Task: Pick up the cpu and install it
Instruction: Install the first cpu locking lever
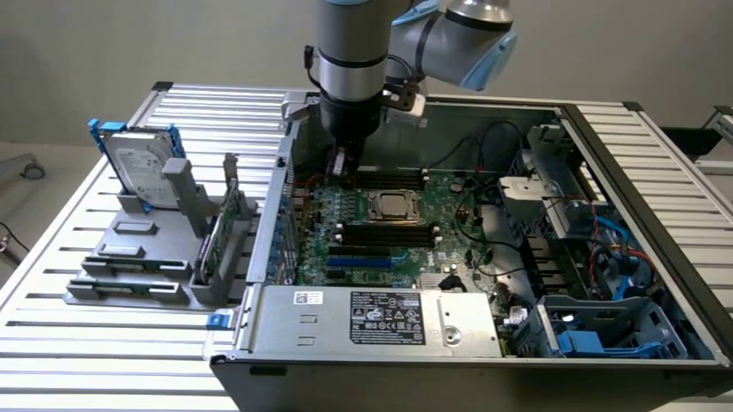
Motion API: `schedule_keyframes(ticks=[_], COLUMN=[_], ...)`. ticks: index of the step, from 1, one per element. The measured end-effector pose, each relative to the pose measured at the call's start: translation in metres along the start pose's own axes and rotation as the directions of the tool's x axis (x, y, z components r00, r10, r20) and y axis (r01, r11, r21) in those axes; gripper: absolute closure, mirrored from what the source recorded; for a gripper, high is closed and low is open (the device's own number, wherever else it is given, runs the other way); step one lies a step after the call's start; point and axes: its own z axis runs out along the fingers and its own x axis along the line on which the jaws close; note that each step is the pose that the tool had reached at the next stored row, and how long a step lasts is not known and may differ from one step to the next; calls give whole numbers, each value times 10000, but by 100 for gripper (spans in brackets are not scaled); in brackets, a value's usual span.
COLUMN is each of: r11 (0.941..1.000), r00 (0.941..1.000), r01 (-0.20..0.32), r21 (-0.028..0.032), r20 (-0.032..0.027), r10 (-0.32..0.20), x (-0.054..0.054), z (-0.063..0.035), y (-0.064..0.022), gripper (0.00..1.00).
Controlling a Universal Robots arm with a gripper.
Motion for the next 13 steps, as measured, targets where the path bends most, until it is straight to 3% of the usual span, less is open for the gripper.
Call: schedule_keyframes(ticks=[6,13], r11=[9971,9881], r00=[9971,9881], r01=[765,1532], r21=[-61,-109], r20=[57,118], r10=[-765,-1531], x=[2,11], z=[18,33], y=[0,-2], gripper=[89,89])
